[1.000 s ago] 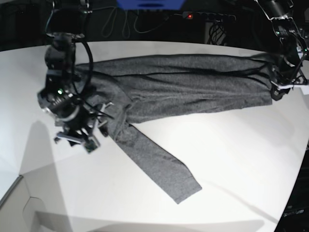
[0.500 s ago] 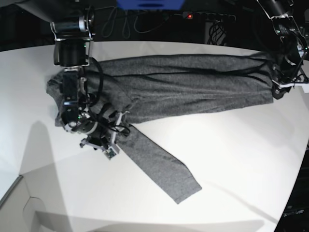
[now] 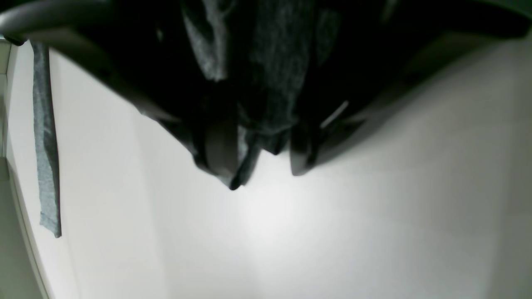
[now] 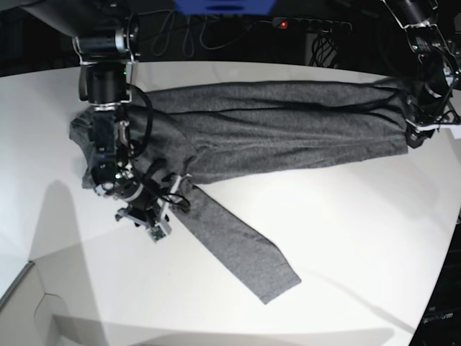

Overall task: Layout the t-shirt on the table in an organized manner, then fold the t-shirt properly
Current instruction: 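Grasp the hanging sleeve near the right gripper with the right gripper, then fold the sleeve with the right gripper across the shirt body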

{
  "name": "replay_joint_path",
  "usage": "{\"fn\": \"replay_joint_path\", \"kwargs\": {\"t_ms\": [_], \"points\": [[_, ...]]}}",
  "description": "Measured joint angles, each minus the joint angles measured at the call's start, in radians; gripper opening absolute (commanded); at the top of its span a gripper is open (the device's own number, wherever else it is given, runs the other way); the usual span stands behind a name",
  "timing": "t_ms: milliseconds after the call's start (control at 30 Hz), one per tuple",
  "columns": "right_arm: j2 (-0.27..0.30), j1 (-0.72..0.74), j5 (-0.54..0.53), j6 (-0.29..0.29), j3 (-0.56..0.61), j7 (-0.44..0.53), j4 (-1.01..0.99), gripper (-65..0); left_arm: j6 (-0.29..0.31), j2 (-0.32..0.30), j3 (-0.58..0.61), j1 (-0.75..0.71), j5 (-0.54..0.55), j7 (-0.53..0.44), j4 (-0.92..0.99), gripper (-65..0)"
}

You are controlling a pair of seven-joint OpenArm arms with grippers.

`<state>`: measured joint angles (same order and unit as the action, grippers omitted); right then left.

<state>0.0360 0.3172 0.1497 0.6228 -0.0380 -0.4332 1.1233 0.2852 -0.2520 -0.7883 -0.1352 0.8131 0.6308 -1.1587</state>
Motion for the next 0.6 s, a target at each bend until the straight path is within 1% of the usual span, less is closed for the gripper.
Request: {"fn": "replay_joint_path", "kwargs": {"t_ms": [467,533,600], "points": [[0.000,-0.005,0.000,-0.003,0.000,0.001,-0.002,-34.2,0.000,0.000,0.000,0.000,0.000,0.000,0.000,-42.2],[0.000,-0.005,0.000,-0.003,0.000,0.000,-0.002,-35.6,0.000,0.000,0.000,0.000,0.000,0.000,0.000,-42.2],[0.000,-0.005,0.000,-0.003,0.000,0.001,-0.003,-39.0,0.000,0.000,0.000,0.000,0.000,0.000,0.000,-42.2]]}}
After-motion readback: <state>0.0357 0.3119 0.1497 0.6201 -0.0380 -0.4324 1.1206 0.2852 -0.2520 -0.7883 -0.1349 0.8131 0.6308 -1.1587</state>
